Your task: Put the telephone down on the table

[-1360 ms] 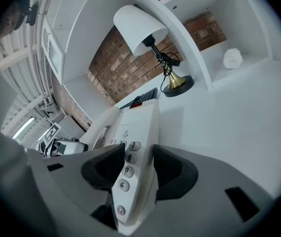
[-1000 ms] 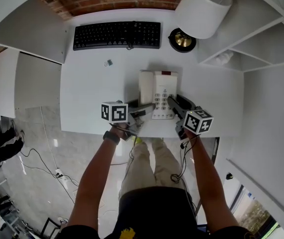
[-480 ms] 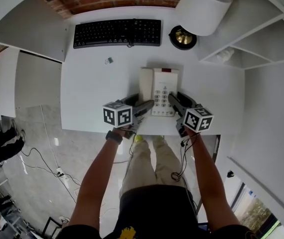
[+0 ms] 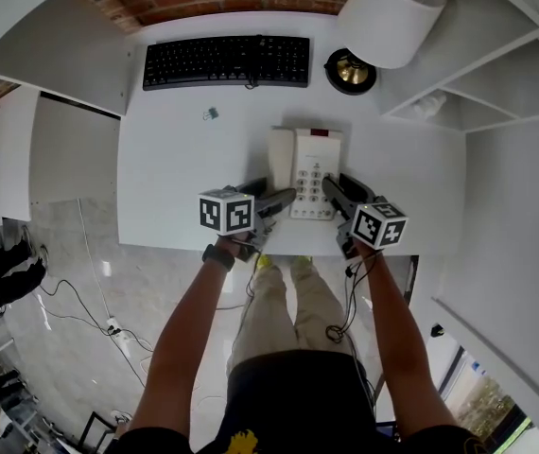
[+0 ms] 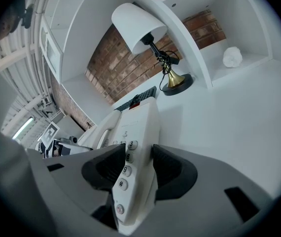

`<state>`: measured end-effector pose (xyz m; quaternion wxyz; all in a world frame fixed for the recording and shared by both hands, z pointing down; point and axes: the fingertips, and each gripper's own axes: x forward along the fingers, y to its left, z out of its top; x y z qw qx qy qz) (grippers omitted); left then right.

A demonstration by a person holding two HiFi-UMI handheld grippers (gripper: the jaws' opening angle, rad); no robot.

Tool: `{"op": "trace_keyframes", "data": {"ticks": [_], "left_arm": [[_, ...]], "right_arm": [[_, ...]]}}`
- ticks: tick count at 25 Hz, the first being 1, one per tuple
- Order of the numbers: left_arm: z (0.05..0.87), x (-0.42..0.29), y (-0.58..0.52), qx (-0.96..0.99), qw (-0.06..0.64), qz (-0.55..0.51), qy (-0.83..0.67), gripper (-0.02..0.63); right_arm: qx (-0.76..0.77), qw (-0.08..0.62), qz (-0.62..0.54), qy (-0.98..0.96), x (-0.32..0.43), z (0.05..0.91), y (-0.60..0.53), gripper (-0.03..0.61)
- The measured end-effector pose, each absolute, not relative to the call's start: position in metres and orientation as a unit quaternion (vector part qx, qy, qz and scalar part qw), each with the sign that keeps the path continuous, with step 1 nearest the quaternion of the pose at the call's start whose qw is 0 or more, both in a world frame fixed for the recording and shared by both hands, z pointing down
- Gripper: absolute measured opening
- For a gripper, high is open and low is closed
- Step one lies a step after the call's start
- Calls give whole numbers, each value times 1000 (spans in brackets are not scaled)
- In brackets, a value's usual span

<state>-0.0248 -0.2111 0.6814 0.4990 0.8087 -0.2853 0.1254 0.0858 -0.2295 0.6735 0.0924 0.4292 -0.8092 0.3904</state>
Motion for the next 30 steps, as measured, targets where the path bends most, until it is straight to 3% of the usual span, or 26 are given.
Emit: {"op": "trace_keyframes", "data": {"ticks": [4,12,15,20,22,30], "left_arm": [[679,-33,-211,818,460,133,-319,397],[659,-42,-218,830,405,122,-363,380],[644,-54,-223,830,395,93,-382,246],[630,-50,-220,840,355,105,-398,104],[629,-51,-219,839,335,115,-413,84],[628,-59,-217,833,308,139,-439,17]], "right_arm": [[419,91,412,-804,82,676,-228,173],[437,116,391,-801,84,671,-223,156],[448,114,390,-796,89,668,-220,130],[475,127,359,-794,98,659,-217,36],[480,143,340,-796,99,656,-216,-3],[478,161,325,-800,91,651,-214,-3]]}}
